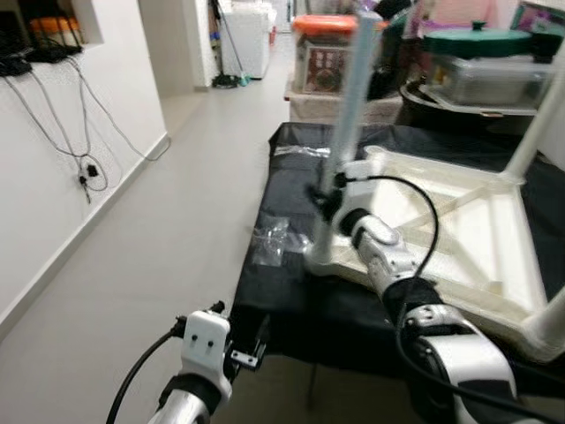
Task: Building children table
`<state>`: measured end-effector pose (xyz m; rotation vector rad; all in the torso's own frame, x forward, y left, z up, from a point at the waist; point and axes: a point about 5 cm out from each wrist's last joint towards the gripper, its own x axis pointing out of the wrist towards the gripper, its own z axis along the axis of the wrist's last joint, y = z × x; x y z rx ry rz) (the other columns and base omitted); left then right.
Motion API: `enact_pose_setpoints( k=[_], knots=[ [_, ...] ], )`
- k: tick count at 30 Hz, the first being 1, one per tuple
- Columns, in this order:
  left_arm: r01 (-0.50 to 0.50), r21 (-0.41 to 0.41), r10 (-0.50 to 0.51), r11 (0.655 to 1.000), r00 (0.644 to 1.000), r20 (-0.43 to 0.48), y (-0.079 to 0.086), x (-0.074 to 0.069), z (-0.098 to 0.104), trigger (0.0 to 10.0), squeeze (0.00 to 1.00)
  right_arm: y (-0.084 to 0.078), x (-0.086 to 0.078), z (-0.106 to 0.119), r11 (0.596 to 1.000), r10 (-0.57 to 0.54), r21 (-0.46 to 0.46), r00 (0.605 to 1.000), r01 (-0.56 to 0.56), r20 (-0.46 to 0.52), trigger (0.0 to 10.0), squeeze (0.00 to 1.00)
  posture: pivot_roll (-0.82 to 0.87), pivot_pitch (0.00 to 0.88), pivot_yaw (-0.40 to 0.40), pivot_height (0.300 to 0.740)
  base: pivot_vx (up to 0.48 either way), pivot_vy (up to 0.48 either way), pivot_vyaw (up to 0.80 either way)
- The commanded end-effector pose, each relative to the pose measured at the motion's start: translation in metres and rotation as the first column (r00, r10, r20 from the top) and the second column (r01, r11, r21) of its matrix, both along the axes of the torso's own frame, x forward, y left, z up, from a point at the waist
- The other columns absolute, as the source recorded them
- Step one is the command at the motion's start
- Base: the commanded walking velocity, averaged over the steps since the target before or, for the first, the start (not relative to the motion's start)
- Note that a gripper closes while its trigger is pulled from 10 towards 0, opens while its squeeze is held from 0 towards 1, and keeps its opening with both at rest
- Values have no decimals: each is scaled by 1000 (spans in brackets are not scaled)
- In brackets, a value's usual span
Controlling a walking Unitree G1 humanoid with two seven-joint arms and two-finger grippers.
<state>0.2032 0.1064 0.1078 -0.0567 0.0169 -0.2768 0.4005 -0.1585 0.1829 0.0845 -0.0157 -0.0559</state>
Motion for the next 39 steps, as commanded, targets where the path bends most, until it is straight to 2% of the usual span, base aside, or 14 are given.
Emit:
enact_pose_setpoints(
  k=[1,12,13,14,15,16,17,22,23,29,30,32,37,39],
  knots=[
    [9,7,-9,1000,1000,-17,-1,-1,-3,10000,0,-29,-14,-31,960,-269,45,954,277,-134,0,0,55,0,-19,740,0,0,0],
    [8,5,-8,1000,1000,-16,-1,0,-3,10000,0,-44,-12,-24,897,-424,75,897,435,-126,0,0,52,0,-20,740,0,0,0],
    [8,5,-7,1000,1000,-17,-1,0,-3,10000,0,-38,-11,-22,910,-396,82,912,405,-108,9765,0,51,0,-17,740,0,0,0],
    [8,5,-8,1000,1000,-17,-1,0,-3,10000,0,-29,-10,-20,927,-360,79,928,368,-96,10000,0,55,0,-18,740,0,0,0],
    [8,5,-8,1000,1000,-18,-1,-1,-3,10000,0,-19,-11,-19,943,-316,86,946,322,-75,10000,773,56,0,-15,740,0,0,0],
    [8,5,-8,1000,1000,-18,-1,-1,-3,10000,0,-19,-11,-19,943,-316,86,946,322,-75,10000,773,56,0,-15,740,0,0,0],
    [8,5,-8,1000,1000,-19,0,-1,-3,10000,0,-8,-11,-19,959,-262,95,963,267,-63,10000,1000,56,0,-15,740,0,0,0],
    [14,12,-14,1000,1000,-19,0,-1,-3,10000,0,6,-13,-16,972,-211,103,977,211,-10,10000,1000,79,0,-7,740,0,0,0],
    [13,14,-13,1000,1000,-19,1,-1,-3,10000,0,10,-12,-12,977,-183,115,983,180,15,10000,0,79,0,-7,740,0,0,0],
    [12,15,-11,1000,1000,-21,0,-1,-4,10000,0,26,-4,6,973,55,216,989,-84,137,10000,0,76,0,-15,740,0,0,0],
    [13,13,-12,1000,1000,-21,0,-1,-5,10000,0,29,-1,13,945,196,230,965,-233,174,10000,0,72,0,-12,740,0,0,0],
    [13,13,-12,1000,1000,-21,0,-1,-5,10000,0,29,-1,13,945,196,230,965,-233,174,10000,0,72,0,-12,740,0,0,0],
    [13,12,-13,1000,1000,-21,-1,-1,-5,10000,0,28,1,23,857,403,253,889,-450,216,10000,0,72,0,-15,740,0,0,0],
    [14,11,-14,1000,1000,-22,-1,-1,-5,10000,0,34,-5,27,701,630,241,742,-671,230,10000,0,70,0,-10,740,0,0,0]
  ],
)
